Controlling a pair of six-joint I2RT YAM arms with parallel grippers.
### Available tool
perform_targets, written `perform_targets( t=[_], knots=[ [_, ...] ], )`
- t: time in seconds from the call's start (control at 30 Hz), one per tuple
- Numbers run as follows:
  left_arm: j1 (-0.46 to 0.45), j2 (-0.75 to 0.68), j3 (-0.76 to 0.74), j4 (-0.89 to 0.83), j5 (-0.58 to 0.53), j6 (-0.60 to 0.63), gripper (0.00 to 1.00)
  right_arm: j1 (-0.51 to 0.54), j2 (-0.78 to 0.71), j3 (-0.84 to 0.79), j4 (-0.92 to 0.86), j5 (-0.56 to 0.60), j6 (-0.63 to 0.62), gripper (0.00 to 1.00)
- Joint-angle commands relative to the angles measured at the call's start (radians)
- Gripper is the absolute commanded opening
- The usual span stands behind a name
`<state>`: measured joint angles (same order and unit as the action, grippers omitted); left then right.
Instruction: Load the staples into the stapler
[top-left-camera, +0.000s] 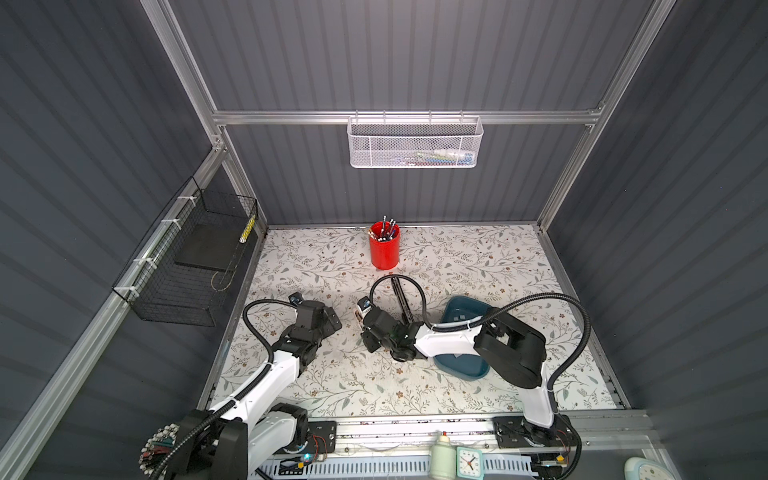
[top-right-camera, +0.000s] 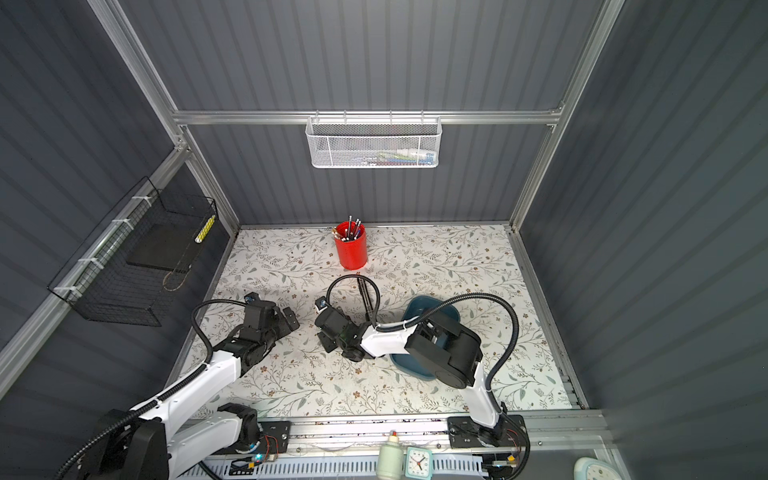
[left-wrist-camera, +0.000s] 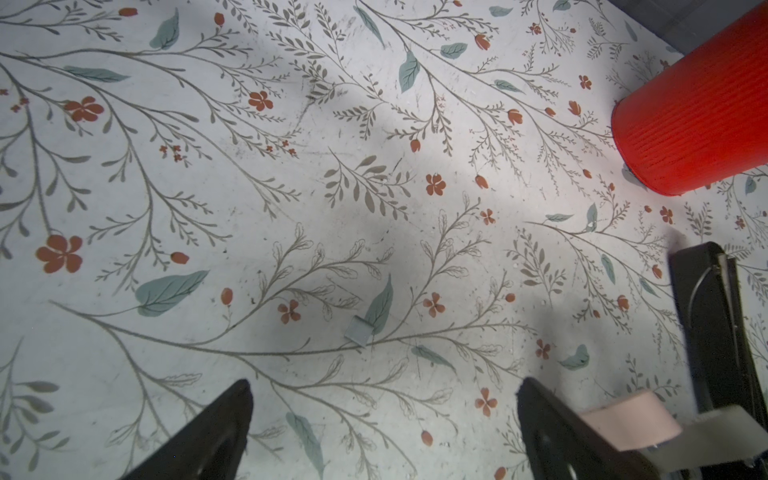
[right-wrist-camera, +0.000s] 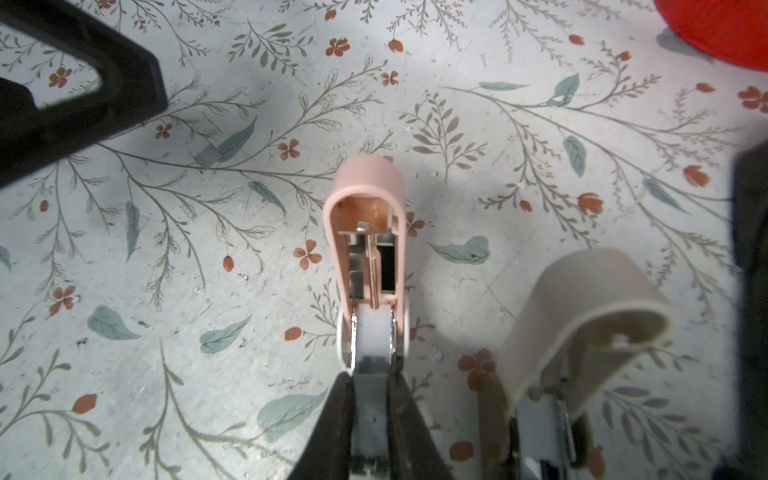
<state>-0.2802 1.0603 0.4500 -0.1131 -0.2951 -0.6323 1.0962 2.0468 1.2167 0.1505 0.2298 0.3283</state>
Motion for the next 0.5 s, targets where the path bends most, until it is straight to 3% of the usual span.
perform_targets(
  t=[0.0,0.47],
  knots=[
    [0.006,-0.020,0.025,-0.022,-0.015,0.014,1.00,0.014,0.060,0.021,-0.160,-0.018,-0.011,0.22],
    [0.006,-0.026,0.026,-0.025,-0.016,0.014,1.00,0.043,0.085,0.102,-0.296,0.068,-0.005,0.24]
  ],
)
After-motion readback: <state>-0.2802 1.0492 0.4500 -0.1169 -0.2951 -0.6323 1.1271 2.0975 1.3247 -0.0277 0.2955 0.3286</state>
